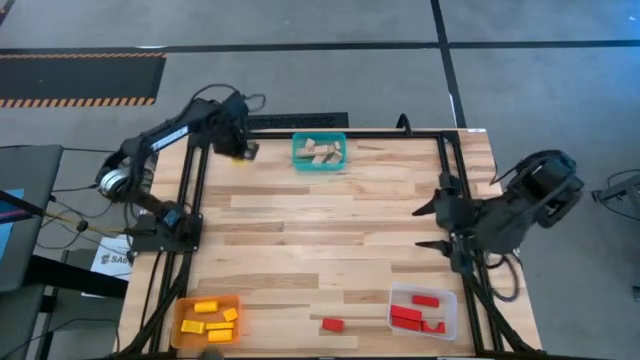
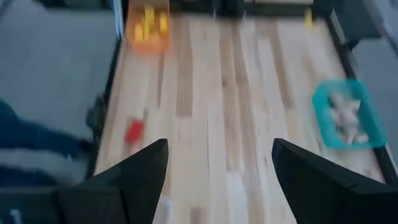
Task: Sort & place blocks by color
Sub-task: Put the yellow block into the orange bin
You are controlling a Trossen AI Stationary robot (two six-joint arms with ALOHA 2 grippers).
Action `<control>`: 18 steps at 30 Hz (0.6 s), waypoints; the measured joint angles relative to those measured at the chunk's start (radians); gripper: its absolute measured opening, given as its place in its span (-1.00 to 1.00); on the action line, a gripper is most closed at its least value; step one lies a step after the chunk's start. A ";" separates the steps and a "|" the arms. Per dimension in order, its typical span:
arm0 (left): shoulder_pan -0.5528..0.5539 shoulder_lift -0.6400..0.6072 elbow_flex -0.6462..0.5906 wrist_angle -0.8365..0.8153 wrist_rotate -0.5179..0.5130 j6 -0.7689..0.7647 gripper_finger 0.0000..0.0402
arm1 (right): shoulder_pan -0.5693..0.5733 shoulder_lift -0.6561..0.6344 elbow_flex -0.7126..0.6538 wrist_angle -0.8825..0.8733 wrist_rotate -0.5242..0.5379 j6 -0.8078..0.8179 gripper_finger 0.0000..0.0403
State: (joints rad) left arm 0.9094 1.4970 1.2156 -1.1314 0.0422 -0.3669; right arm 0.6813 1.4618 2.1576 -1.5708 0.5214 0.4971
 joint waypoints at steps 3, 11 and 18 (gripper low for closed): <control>-0.135 -0.108 -0.012 -0.113 0.069 -0.010 -0.53 | -0.035 -0.056 -0.154 0.010 -0.033 -0.005 0.52; -0.753 -0.392 -0.111 -0.272 0.177 -0.447 -0.53 | -0.111 -0.187 -0.699 0.514 -0.192 -0.169 0.52; -1.329 -0.489 -0.189 -0.171 0.180 -0.974 -0.53 | -0.096 -0.115 -0.968 0.979 -0.234 -0.223 0.52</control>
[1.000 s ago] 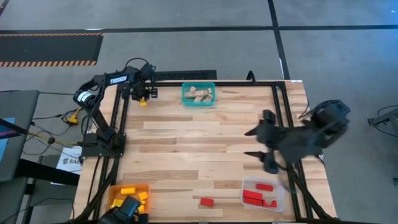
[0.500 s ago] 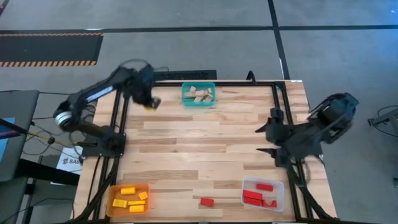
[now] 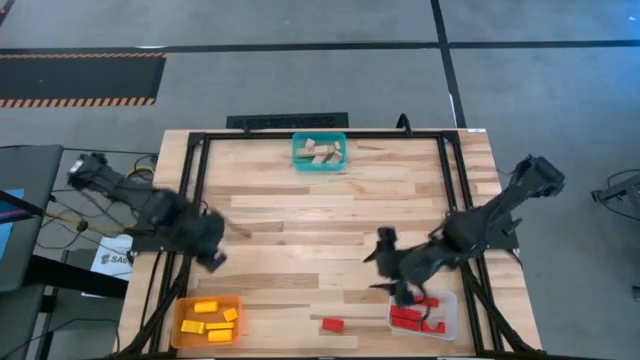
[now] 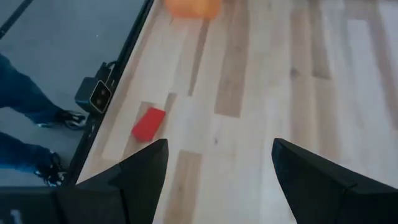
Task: Sort & place blocks by color
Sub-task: Put the yellow block into the orange bin
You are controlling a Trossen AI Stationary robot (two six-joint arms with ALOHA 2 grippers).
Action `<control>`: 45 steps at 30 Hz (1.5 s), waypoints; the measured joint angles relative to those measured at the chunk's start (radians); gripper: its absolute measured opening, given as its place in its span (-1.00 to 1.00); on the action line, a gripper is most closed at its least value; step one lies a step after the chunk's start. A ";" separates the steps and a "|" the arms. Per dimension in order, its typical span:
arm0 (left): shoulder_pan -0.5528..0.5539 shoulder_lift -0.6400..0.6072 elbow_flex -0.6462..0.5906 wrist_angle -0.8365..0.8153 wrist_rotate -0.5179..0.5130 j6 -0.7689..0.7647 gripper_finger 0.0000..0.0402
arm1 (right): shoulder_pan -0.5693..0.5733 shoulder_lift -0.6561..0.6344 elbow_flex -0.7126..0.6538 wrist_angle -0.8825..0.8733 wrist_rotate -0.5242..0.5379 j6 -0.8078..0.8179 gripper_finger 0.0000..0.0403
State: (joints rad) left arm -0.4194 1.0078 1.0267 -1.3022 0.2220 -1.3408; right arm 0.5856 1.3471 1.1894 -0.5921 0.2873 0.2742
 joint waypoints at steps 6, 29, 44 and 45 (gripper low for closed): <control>-0.316 0.063 -0.137 0.237 -0.056 -0.139 -0.53 | 0.025 0.220 -0.007 0.227 0.003 0.110 0.52; -0.465 0.195 -0.150 0.318 -0.268 0.097 -0.53 | 0.032 0.642 0.203 0.372 -0.001 0.394 0.40; -0.687 0.400 -0.117 0.670 -0.251 0.008 -0.53 | 0.063 0.700 0.196 0.371 -0.001 0.487 0.40; -0.687 0.420 -0.117 0.669 -0.247 0.027 -0.53 | 0.067 0.702 0.196 0.371 -0.002 0.502 0.40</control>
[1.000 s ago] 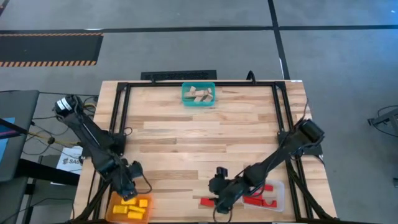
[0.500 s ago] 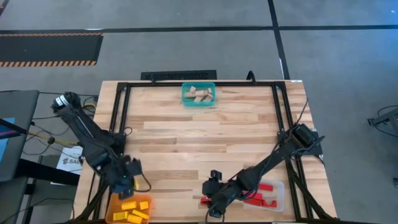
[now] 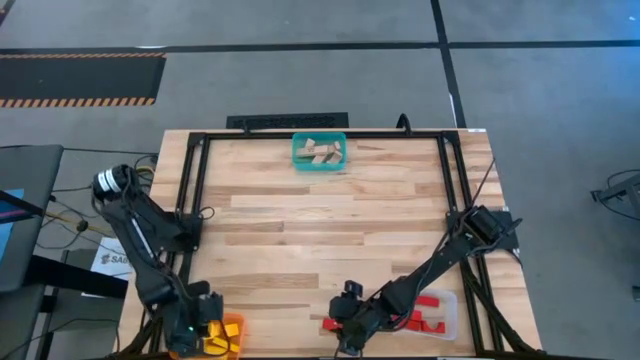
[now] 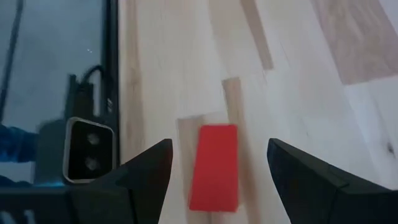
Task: Sort & place blocks by color
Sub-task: Put the yellow block into the orange bin
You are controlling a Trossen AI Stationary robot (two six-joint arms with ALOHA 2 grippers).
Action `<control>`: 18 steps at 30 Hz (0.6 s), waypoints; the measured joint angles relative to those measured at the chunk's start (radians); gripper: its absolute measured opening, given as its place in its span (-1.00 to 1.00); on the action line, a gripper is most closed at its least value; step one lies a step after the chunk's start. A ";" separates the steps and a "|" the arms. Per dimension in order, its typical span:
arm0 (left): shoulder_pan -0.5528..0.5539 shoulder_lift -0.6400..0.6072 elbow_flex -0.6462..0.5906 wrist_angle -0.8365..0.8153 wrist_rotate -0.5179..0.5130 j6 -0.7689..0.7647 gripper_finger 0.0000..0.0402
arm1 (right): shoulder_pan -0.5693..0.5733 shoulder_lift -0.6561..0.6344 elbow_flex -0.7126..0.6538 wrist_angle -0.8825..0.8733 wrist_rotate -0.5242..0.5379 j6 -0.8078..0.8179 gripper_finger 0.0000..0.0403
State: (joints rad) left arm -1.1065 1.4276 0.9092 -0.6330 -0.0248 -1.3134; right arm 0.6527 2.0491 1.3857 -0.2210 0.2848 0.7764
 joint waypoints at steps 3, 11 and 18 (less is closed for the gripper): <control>0.006 0.046 0.000 -0.009 0.018 0.048 -0.53 | 0.010 0.001 0.000 -0.011 0.001 0.025 0.40; 0.045 0.070 0.000 -0.048 0.021 0.125 0.06 | 0.028 -0.004 0.000 -0.061 0.001 0.062 0.40; 0.085 0.048 0.000 -0.087 0.073 0.190 0.53 | 0.027 0.000 0.000 -0.090 -0.031 0.083 0.40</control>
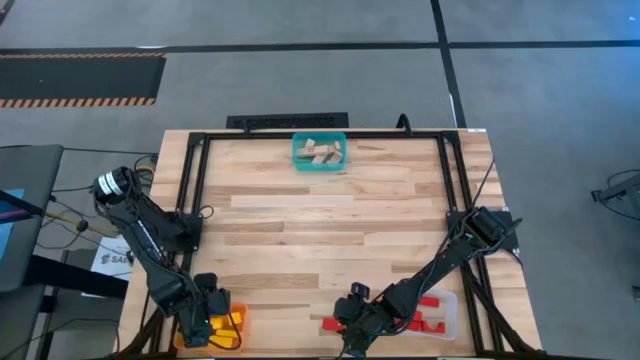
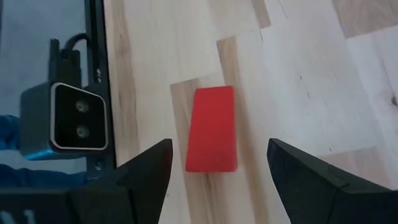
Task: Sort & place blocks by color
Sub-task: Put the yellow block into the orange bin, then put the red block into the transparent bin
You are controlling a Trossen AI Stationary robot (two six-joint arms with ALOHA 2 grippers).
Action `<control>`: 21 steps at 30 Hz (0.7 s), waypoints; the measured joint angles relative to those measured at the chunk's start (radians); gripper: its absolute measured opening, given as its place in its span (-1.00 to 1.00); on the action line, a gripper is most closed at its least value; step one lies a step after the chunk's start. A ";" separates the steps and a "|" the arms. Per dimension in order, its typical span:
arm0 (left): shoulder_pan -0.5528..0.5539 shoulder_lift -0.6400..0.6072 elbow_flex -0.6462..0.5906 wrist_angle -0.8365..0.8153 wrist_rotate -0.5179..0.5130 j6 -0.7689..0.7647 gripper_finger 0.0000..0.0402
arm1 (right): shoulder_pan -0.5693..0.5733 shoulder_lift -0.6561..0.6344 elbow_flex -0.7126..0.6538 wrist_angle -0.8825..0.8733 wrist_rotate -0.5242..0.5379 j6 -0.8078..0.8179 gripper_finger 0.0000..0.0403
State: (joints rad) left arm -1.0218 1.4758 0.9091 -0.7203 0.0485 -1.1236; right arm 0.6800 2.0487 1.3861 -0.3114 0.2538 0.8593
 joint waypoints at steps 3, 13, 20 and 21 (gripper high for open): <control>0.027 -0.020 0.001 -0.074 -0.003 0.013 0.59 | 0.000 0.001 0.000 -0.004 -0.006 0.000 0.40; 0.070 -0.103 0.001 0.009 0.019 0.043 0.62 | 0.010 0.001 0.000 0.007 -0.011 0.007 0.40; 0.070 -0.213 0.001 0.088 -0.006 0.010 0.62 | 0.008 0.027 0.002 0.030 0.002 0.005 0.40; 0.070 -0.226 0.001 0.088 -0.020 0.002 0.62 | 0.008 0.036 0.002 0.037 -0.005 0.002 0.40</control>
State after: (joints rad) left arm -0.9516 1.2495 0.9096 -0.6327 0.0287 -1.1220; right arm 0.6878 2.0848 1.3877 -0.2746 0.2491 0.8610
